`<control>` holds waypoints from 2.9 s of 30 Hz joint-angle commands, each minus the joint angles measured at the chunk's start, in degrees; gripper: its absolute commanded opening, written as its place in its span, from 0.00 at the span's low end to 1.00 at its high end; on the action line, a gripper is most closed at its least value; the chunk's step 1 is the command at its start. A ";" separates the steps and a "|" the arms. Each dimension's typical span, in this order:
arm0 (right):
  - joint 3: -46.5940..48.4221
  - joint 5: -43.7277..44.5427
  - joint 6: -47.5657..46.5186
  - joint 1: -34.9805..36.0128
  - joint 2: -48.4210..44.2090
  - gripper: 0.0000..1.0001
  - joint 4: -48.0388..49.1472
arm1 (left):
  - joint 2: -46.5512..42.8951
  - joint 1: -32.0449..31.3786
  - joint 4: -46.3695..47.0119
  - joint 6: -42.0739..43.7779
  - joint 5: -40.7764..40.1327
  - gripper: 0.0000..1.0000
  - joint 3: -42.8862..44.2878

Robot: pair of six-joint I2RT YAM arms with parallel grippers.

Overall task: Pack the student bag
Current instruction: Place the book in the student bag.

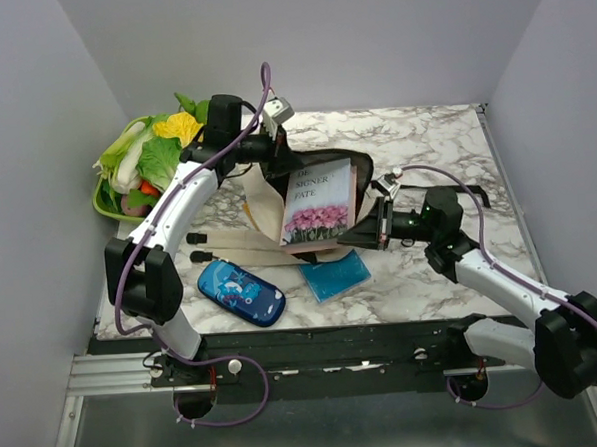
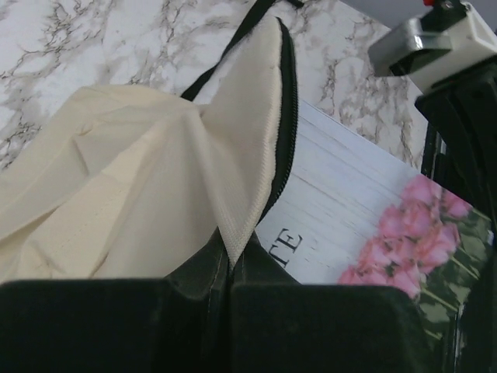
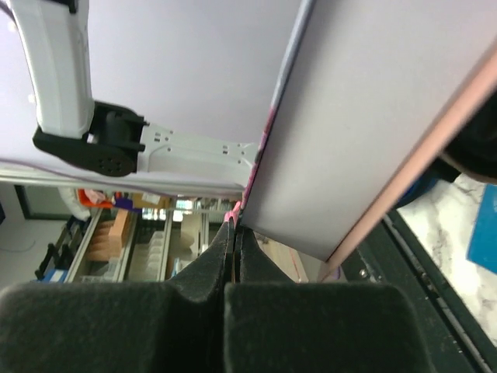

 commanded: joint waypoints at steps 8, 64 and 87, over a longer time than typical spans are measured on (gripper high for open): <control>-4.39 4.39 11.55 -2.41 15.32 0.01 30.88 | -3.11 -2.18 -1.44 2.67 14.52 0.03 4.02; -2.72 23.64 -22.82 -3.81 19.54 0.64 -18.51 | -3.72 -3.32 -9.69 16.28 8.10 0.04 -8.72; 10.47 34.09 -15.07 -3.20 17.90 0.56 -25.88 | -1.60 -5.96 -27.58 40.31 7.40 0.02 -8.98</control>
